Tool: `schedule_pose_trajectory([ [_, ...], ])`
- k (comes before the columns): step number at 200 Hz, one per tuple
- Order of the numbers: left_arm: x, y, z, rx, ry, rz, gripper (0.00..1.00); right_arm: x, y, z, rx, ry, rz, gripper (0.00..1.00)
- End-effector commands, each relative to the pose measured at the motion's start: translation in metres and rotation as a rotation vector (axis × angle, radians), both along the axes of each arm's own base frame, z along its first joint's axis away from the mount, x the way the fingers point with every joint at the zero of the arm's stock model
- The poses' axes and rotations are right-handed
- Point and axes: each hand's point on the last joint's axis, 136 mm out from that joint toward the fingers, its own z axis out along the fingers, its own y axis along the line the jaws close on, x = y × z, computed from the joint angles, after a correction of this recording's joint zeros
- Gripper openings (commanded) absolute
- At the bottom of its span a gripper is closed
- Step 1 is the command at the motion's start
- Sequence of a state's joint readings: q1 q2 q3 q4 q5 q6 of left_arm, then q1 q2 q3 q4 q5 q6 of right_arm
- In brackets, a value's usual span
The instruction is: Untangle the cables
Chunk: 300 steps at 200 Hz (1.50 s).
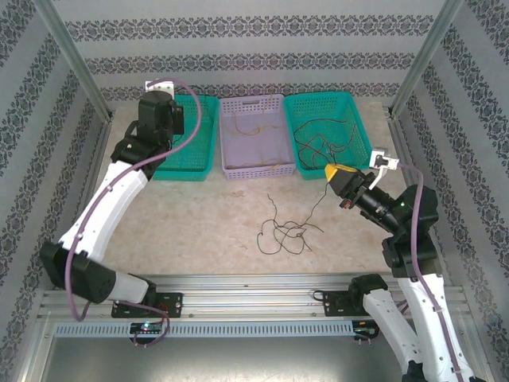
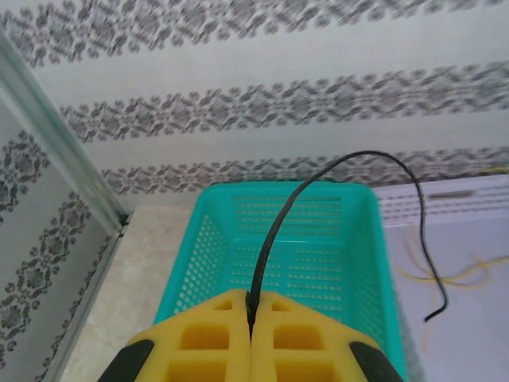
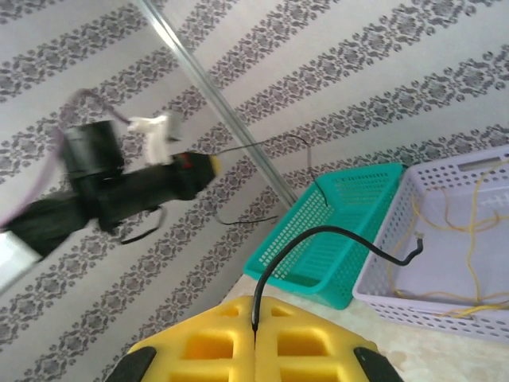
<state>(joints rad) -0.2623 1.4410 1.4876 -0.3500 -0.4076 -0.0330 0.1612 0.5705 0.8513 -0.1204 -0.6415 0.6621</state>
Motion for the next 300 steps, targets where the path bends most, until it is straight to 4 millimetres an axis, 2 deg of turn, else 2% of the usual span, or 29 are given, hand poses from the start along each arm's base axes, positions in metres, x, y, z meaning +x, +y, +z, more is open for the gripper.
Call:
schedule_pose_trajectory([
  [1,0.033,0.025,-0.004,-0.066,-0.054,0.061,0.00,-0.019,0.004,0.037,-0.024,-0.089,0.031,0.00],
  [24,0.061,0.030,-0.046,-0.094,0.041,0.069,0.00,-0.031,0.009,0.067,-0.021,-0.122,0.068,0.00],
  [41,0.072,0.029,-0.076,-0.126,0.108,0.074,0.00,-0.035,0.012,0.086,-0.005,-0.133,0.089,0.00],
  [70,0.081,0.022,-0.121,-0.178,0.193,0.070,0.00,-0.038,0.021,0.113,0.014,-0.148,0.137,0.00],
  [99,0.081,0.016,-0.150,-0.221,0.254,0.067,0.00,-0.034,0.028,0.133,0.011,-0.149,0.165,0.00],
  [106,0.080,0.016,-0.155,-0.228,0.263,0.071,0.13,-0.034,0.030,0.137,0.010,-0.150,0.172,0.00],
  [114,0.078,0.015,-0.159,-0.243,0.269,0.071,0.33,-0.033,0.032,0.141,0.010,-0.151,0.179,0.00],
  [119,0.077,0.014,-0.160,-0.252,0.269,0.061,0.40,-0.032,0.033,0.144,0.010,-0.150,0.185,0.00],
  [139,0.073,0.008,-0.158,-0.290,0.270,0.042,0.58,-0.030,0.038,0.154,0.016,-0.160,0.207,0.00],
  [146,0.071,0.006,-0.155,-0.309,0.269,0.034,0.68,-0.028,0.039,0.156,0.018,-0.157,0.208,0.00],
  [174,0.060,-0.008,-0.131,-0.403,0.238,-0.025,0.75,-0.023,0.044,0.167,0.016,-0.159,0.224,0.00],
  [200,0.041,-0.018,-0.104,-0.506,0.193,-0.066,1.00,-0.015,0.048,0.171,0.013,-0.158,0.231,0.00],
  [222,0.025,-0.018,-0.089,-0.540,0.155,-0.073,1.00,-0.010,0.051,0.170,0.016,-0.155,0.234,0.00],
  [246,0.015,-0.010,-0.096,-0.512,0.181,-0.034,1.00,-0.008,0.054,0.169,0.021,-0.150,0.247,0.00],
  [268,0.014,-0.006,-0.106,-0.489,0.229,-0.003,1.00,-0.008,0.054,0.166,0.019,-0.148,0.244,0.00],
  [300,0.010,-0.003,-0.104,-0.497,0.238,0.020,1.00,-0.013,0.051,0.164,0.012,-0.154,0.237,0.00],
])
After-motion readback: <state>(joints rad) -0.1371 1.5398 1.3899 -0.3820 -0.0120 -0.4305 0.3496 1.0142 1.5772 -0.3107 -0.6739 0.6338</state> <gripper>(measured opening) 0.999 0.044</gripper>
